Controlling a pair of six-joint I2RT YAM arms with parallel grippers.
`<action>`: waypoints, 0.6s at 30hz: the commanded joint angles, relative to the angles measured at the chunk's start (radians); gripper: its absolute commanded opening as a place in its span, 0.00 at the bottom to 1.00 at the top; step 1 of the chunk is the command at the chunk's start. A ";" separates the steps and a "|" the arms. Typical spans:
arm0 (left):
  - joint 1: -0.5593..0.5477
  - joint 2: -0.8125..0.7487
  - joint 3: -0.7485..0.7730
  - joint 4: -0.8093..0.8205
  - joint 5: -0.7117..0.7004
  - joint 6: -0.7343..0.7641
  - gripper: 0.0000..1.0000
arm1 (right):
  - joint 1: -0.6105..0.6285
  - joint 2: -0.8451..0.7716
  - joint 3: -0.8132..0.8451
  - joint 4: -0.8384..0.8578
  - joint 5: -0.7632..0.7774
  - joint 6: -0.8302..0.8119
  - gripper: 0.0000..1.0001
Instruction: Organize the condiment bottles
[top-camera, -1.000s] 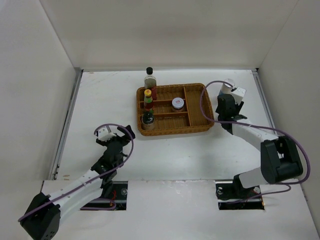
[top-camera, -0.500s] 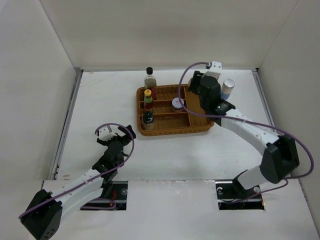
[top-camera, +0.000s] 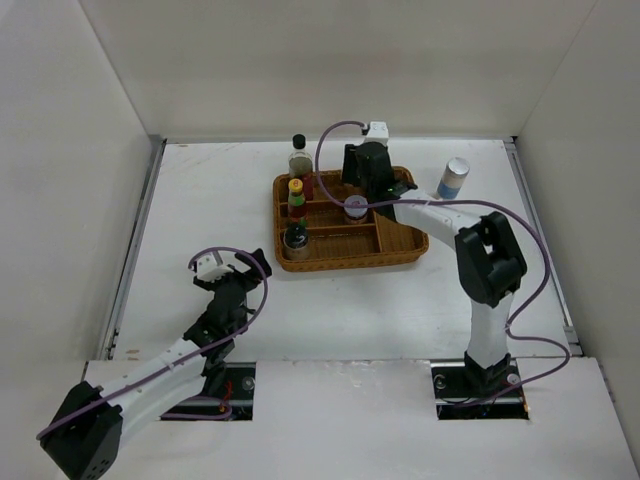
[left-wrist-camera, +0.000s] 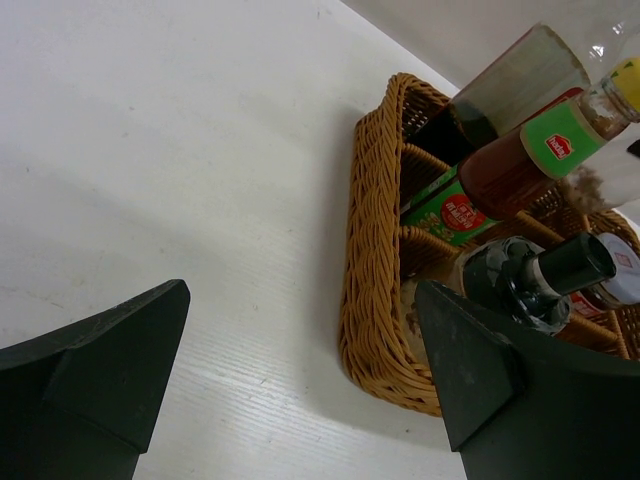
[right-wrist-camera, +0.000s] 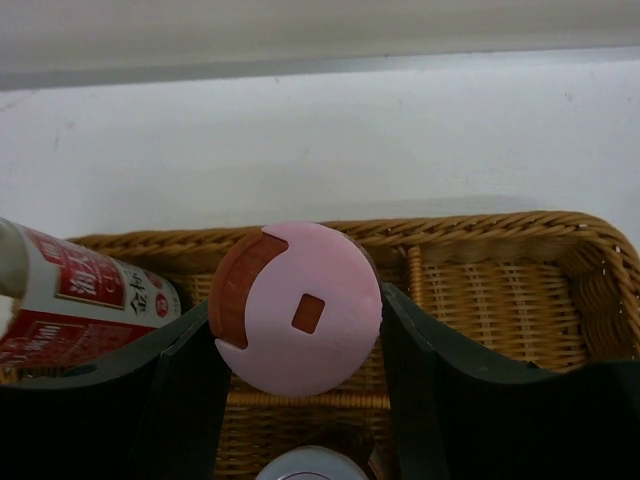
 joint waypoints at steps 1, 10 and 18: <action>0.001 -0.014 -0.024 0.050 0.003 -0.003 1.00 | -0.001 0.016 0.061 0.009 -0.017 0.006 0.52; 0.004 -0.023 -0.028 0.053 0.006 -0.001 1.00 | -0.007 0.102 0.087 -0.091 -0.014 0.038 0.62; 0.005 -0.031 -0.031 0.053 0.007 0.000 1.00 | -0.021 0.042 0.033 -0.082 -0.017 0.045 0.87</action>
